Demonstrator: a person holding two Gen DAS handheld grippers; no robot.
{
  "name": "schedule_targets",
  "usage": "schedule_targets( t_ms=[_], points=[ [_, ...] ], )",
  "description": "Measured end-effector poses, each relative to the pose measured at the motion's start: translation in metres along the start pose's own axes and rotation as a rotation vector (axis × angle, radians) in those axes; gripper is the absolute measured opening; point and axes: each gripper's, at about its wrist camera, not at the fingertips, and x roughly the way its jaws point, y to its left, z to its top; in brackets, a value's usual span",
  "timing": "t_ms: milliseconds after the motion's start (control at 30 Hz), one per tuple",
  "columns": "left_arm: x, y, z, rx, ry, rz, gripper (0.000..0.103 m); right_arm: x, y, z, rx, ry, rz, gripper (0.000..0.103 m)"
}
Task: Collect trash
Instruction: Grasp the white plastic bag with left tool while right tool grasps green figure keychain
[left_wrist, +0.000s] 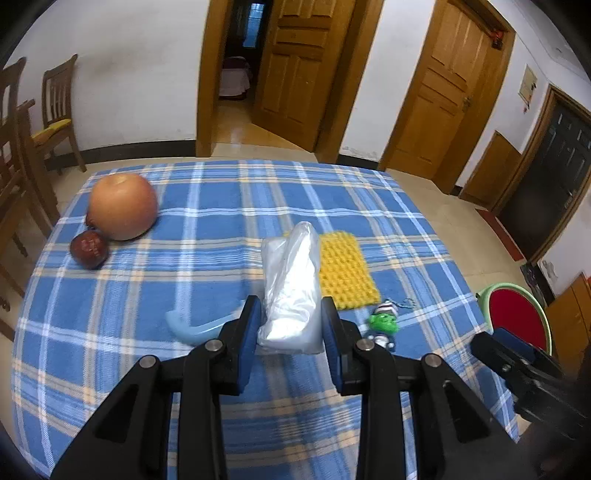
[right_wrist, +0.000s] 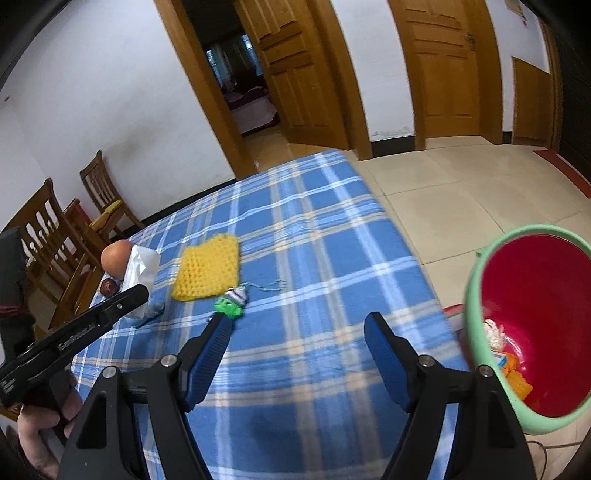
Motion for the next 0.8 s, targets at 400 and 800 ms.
schedule_targets(
  t_ms=[400,800],
  points=[
    [-0.006,0.034,-0.010,-0.079,-0.008,0.016,0.033,0.047,0.048,-0.001,-0.091,0.071,0.014,0.068],
    [-0.005,0.045,-0.016,-0.103,-0.008,0.004,0.033,0.073,0.068,-0.004,-0.154,0.082,-0.037,0.053]
  ],
)
